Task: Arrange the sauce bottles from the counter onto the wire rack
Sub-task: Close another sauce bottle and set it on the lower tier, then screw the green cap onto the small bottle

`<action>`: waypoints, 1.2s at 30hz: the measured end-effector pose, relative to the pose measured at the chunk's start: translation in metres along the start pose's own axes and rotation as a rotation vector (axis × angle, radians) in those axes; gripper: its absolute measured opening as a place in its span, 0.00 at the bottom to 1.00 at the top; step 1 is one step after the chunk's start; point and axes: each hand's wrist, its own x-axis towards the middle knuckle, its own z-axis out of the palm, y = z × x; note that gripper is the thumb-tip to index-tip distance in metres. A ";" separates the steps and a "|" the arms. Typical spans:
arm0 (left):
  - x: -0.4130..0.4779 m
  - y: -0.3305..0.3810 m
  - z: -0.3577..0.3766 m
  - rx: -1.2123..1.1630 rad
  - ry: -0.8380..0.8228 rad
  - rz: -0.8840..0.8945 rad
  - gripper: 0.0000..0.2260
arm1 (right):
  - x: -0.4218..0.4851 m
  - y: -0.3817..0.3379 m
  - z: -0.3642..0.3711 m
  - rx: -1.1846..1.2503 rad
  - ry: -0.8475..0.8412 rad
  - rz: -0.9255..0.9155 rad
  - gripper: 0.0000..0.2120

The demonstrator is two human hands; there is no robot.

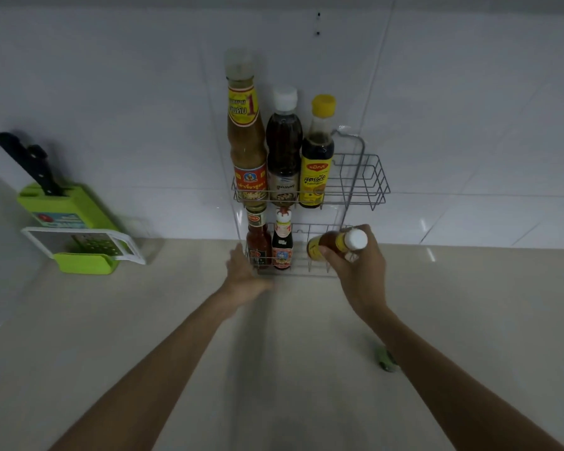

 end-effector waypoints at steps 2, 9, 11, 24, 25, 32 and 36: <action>0.022 0.006 -0.011 -0.084 0.047 0.000 0.57 | 0.020 0.009 0.017 0.003 -0.025 0.028 0.17; 0.057 0.017 -0.014 -0.229 -0.037 0.025 0.53 | 0.058 0.039 0.060 -0.068 -0.231 0.057 0.17; 0.055 0.020 -0.009 -0.278 -0.033 0.069 0.44 | 0.064 0.044 0.067 -0.140 -0.272 0.046 0.18; 0.038 0.024 0.005 -0.277 0.093 0.044 0.41 | 0.071 0.038 0.030 -0.241 -0.495 0.116 0.29; 0.034 0.021 0.012 -0.246 0.190 0.049 0.38 | 0.067 0.036 0.012 -0.227 -0.461 0.082 0.25; -0.020 -0.022 0.110 -0.005 0.319 0.267 0.28 | -0.015 0.098 -0.111 -0.396 -0.302 0.131 0.27; -0.042 -0.033 0.165 0.200 -0.079 0.351 0.31 | -0.069 0.160 -0.131 -0.609 -0.626 0.241 0.27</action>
